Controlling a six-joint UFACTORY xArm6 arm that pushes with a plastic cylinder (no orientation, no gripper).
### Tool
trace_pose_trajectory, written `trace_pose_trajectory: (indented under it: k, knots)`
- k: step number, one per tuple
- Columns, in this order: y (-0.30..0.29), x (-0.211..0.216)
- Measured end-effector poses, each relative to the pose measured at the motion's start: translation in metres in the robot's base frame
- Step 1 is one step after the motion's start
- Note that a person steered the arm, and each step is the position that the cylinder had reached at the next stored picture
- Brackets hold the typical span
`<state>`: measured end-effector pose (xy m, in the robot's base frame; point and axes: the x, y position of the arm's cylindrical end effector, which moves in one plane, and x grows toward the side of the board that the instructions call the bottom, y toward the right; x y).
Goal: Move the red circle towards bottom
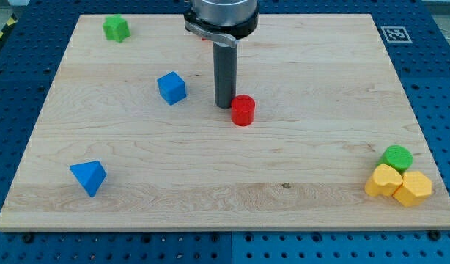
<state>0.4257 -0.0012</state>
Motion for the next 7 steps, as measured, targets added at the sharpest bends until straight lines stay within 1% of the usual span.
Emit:
trace_pose_trajectory:
  k: [3, 5, 7]
  knots:
    - [0.034, 0.029]
    - [0.047, 0.034]
    - [0.081, 0.039]
